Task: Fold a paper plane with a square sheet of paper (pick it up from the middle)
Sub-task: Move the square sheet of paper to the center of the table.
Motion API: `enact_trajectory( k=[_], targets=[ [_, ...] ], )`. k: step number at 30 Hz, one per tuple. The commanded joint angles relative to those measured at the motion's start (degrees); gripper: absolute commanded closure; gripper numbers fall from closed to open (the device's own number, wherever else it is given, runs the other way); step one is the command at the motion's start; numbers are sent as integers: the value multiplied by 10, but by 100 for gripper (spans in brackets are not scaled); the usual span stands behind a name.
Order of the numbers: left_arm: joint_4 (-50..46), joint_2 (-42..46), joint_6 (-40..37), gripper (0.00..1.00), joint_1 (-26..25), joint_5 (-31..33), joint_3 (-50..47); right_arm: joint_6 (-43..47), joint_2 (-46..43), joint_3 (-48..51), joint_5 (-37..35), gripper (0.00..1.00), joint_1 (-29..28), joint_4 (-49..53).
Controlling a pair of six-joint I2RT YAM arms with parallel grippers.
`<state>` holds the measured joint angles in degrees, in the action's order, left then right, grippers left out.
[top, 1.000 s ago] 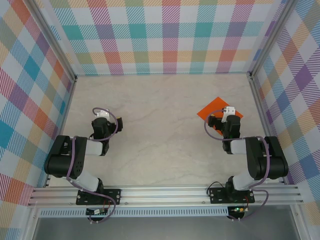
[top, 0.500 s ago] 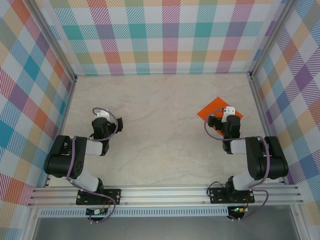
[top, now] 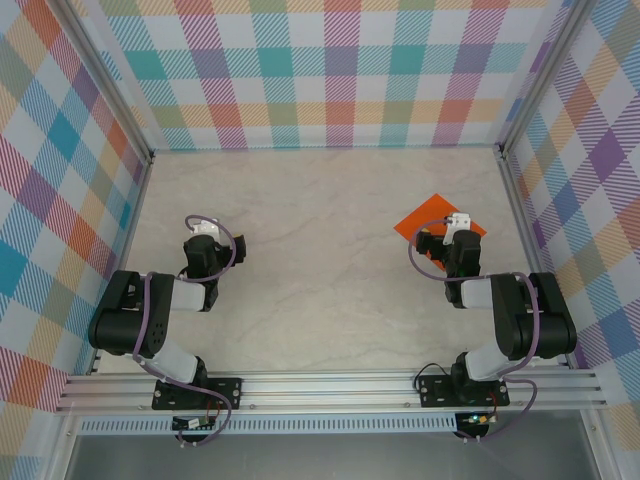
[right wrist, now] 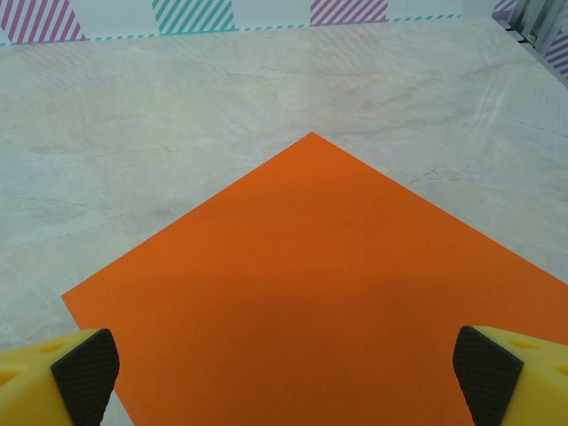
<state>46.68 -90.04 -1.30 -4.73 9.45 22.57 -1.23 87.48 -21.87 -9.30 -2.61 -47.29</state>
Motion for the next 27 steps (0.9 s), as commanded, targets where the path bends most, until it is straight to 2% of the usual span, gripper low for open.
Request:
enact_trajectory(
  k=[1, 4, 6, 7, 8, 9, 10, 11, 12, 15, 17, 20, 23, 25, 27],
  targets=[
    [7, 3, 3, 0, 1, -8, 10, -9, -1, -12, 12, 0, 4, -3],
    [7, 3, 3, 0, 2, -8, 10, -5, -1, -10, 23, 0, 4, -7],
    [7, 3, 3, 0, 2, -8, 10, 46, -33, 19, 136, 0, 2, -36],
    [8, 3, 2, 0, 2, -8, 10, 47, -67, 62, 138, 0, 3, -81],
    [7, 3, 3, 0, 2, -8, 11, 23, -114, 79, 85, 0, 3, -66],
    [7, 3, 3, 0, 2, -8, 10, -18, -162, 63, 19, 0, 3, 41],
    [7, 3, 3, 0, 2, -9, 10, -127, -197, -14, -55, 0, 6, 255],
    [7, 3, 3, 0, 1, -9, 10, -162, -182, -74, -110, 0, 6, 379],
    [7, 3, 3, 0, 2, -10, 11, -184, -156, -111, -142, 0, 7, 442],
    [6, 3, 2, 0, 2, -12, 10, -154, -19, -198, -128, 0, 2, 545],
    [5, 3, 1, 0, 2, -14, 12, -131, -46, -207, -109, 0, 1, 543],
    [2, 2, 3, 0, 4, -17, 13, -84, -172, -200, -103, 0, 3, 514],
    [4, 3, 1, 0, 4, -19, 12, -54, -263, -221, -47, 0, 8, 543],
    [6, 4, 1, 0, 4, -19, 10, -45, -290, -234, -4, 0, 7, 557],
    [-4, 15, -5, 0, 2, -31, 11, -62, -292, -239, 0, 0, 7, 572]
  ],
)
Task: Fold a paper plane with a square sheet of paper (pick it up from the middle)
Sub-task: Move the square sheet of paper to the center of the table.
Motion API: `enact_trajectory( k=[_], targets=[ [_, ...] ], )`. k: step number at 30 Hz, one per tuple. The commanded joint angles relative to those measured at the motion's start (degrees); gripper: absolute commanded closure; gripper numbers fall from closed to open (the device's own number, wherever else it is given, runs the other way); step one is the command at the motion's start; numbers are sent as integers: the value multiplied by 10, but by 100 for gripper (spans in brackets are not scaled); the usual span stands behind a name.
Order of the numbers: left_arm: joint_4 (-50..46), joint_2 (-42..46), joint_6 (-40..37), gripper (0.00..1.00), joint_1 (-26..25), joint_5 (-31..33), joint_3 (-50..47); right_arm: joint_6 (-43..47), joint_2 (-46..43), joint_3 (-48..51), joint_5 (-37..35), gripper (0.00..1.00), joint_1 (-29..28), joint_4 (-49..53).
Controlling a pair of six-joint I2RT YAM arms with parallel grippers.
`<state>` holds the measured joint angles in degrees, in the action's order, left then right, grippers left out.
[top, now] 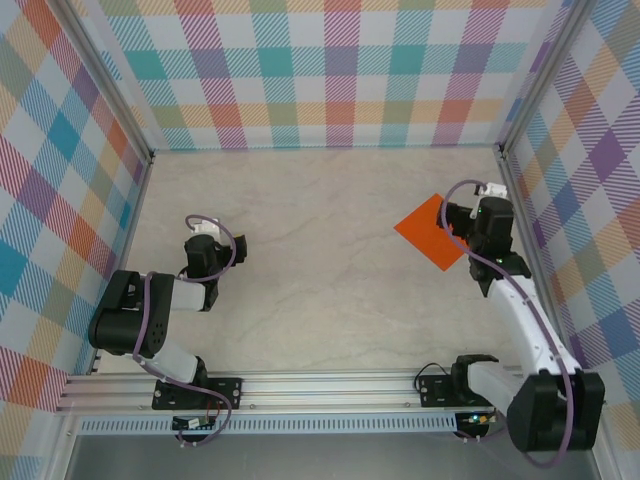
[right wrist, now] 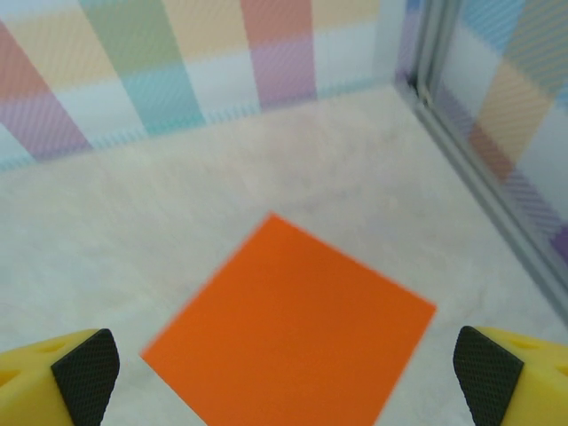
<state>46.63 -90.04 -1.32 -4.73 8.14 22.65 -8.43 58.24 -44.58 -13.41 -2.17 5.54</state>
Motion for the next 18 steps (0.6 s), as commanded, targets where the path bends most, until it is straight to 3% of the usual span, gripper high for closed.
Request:
enact_trajectory(
  k=[1, 4, 6, 10, 13, 18],
  targets=[
    [-4, 27, -3, 0, 2, -8, 6, 6, 5, -18, 55, 0, 3, 63],
    [-97, 106, 32, 0, 3, 42, 17, -22, 22, -48, 105, 0, 3, 142],
    [-187, 183, 61, 0, 5, 35, 29, -52, 27, -62, 145, 0, 3, 184],
    [-317, 266, 127, 0, 8, 36, 64, -155, 32, -63, 148, 0, 11, 255],
    [-401, 290, 163, 0, 10, -3, 101, -190, 53, -76, 232, 0, 25, 292],
    [-500, 316, 202, 0, 9, -14, 150, -218, 98, -149, 380, 0, 25, 315]
  ],
)
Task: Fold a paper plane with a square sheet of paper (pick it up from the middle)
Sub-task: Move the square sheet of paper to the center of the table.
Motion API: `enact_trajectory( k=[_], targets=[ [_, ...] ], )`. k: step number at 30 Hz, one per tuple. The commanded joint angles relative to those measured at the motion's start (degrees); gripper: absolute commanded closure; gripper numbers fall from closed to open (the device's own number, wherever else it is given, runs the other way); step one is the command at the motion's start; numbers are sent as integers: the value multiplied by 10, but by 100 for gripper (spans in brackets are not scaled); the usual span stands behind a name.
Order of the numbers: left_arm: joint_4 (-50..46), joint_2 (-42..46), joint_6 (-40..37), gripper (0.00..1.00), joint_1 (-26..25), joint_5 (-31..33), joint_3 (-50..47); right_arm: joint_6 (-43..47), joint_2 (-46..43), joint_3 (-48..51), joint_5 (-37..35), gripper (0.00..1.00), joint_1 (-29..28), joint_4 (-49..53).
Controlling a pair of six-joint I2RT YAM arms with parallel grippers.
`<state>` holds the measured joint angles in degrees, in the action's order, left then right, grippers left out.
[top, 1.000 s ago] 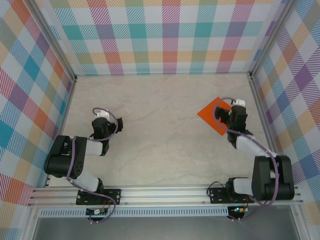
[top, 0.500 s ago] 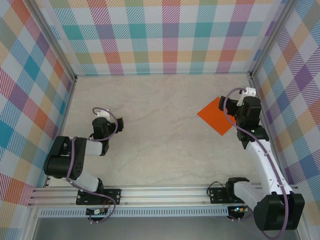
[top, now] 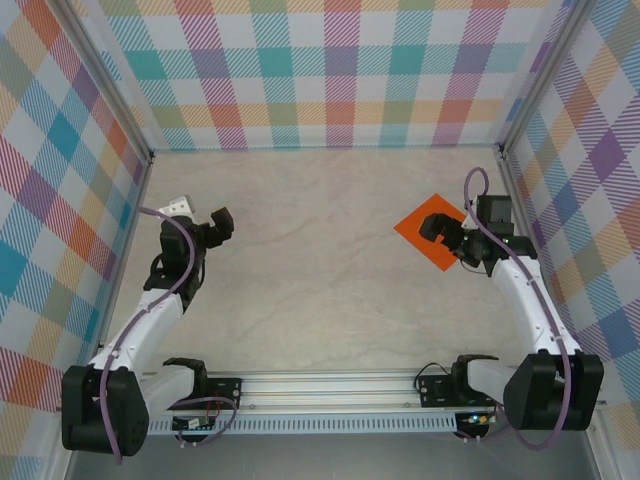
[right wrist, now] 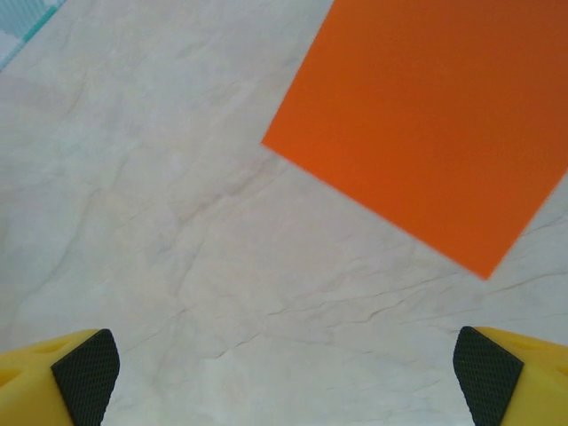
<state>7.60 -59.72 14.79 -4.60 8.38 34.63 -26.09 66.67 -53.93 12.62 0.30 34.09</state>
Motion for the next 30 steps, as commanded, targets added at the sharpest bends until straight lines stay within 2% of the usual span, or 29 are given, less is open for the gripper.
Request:
enact_trajectory(
  k=[1, 3, 5, 8, 10, 13, 14, 16, 19, 21, 23, 24, 29, 30],
  targets=[
    [-134, 13, 41, 0, 8, -19, 48, -44, 24, -78, 140, 0, -1, 39],
    [-179, 2, 37, 0, 8, -37, 82, -42, 48, -135, 173, 0, -1, 71],
    [-218, -21, 22, 0, 8, -50, 120, -29, 62, -169, 164, 0, -1, 102],
    [-265, -49, 41, 0, 8, -40, 166, -7, 76, -152, 153, 0, 4, 108],
    [-259, -55, 66, 0, 8, -56, 173, 14, 98, -157, 171, 0, 17, 108],
    [-250, -53, 119, 0, 8, -66, 174, 60, 137, -258, 230, 0, 27, 169],
    [-241, -52, 120, 0, 8, -64, 173, 74, 142, -297, 233, 0, 28, 194],
    [-240, -48, 126, 0, 8, -50, 177, 98, 131, -340, 193, 0, 29, 232],
    [-206, -42, 123, 0, 8, -49, 168, 77, 87, -270, 149, 0, 46, 197],
    [-199, -46, 98, 0, 8, -52, 165, -1, 82, -194, 122, 0, 68, 184],
    [-215, -52, 83, 0, 9, -57, 174, -37, 111, -145, 188, 0, 85, 169],
    [-224, -55, 85, 0, 9, -58, 181, -37, 118, -136, 187, 0, 80, 159],
    [-316, -78, 111, 0, 15, -91, 235, -55, 64, -50, 63, 0, 71, -15],
    [-332, -85, 122, 0, 16, -105, 241, -70, 73, -40, 66, 0, 79, -43]
  ],
)
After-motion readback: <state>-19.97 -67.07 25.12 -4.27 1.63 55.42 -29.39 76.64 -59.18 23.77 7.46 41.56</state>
